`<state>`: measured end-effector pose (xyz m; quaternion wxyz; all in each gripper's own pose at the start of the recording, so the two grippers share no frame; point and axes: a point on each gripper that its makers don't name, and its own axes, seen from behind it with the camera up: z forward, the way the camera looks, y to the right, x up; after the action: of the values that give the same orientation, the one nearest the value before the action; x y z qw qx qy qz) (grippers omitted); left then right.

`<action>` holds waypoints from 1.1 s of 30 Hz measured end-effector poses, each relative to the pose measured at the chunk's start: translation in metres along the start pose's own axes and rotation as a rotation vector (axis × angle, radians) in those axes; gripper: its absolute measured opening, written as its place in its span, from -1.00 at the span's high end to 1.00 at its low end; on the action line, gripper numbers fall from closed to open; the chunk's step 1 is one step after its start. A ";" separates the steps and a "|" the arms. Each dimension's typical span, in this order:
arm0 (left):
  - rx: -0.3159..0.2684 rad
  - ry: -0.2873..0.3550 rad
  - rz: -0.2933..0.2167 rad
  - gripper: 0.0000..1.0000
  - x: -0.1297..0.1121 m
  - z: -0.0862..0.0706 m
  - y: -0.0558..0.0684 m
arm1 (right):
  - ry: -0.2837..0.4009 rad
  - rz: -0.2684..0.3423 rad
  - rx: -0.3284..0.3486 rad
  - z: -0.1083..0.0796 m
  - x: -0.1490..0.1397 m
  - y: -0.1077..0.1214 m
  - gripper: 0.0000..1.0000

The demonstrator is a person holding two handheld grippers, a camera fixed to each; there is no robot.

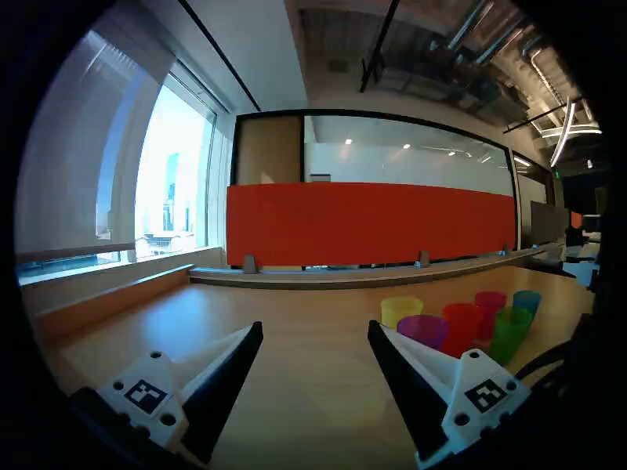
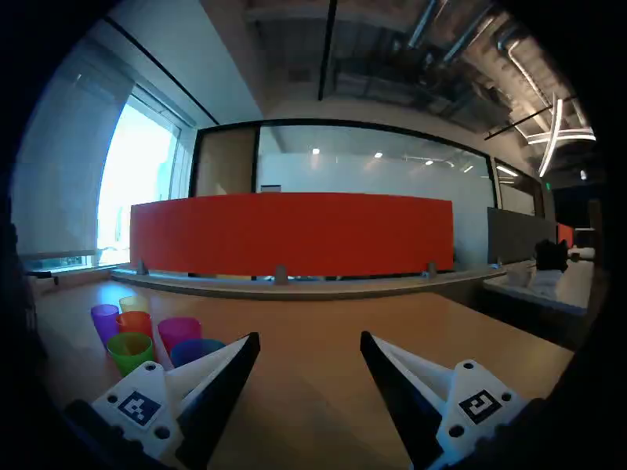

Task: Pour water

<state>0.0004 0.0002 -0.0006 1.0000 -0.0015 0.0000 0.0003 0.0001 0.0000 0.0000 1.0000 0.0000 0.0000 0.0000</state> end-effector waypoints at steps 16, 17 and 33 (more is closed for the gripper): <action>0.000 0.001 0.000 -1.00 0.001 0.000 0.000 | 0.001 -0.001 0.001 -0.001 0.002 -0.001 -0.99; 0.000 0.001 -0.001 -1.00 0.001 0.000 0.000 | 0.001 -0.001 0.001 -0.001 0.002 -0.002 -0.99; -0.004 0.000 -0.008 -1.00 0.008 0.000 -0.004 | 0.008 -0.002 0.014 0.000 0.021 -0.006 -0.99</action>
<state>0.0085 -0.0039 -0.0005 1.0000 -0.0032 -0.0001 -0.0037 0.0208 -0.0057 0.0000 1.0000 0.0068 0.0042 -0.0008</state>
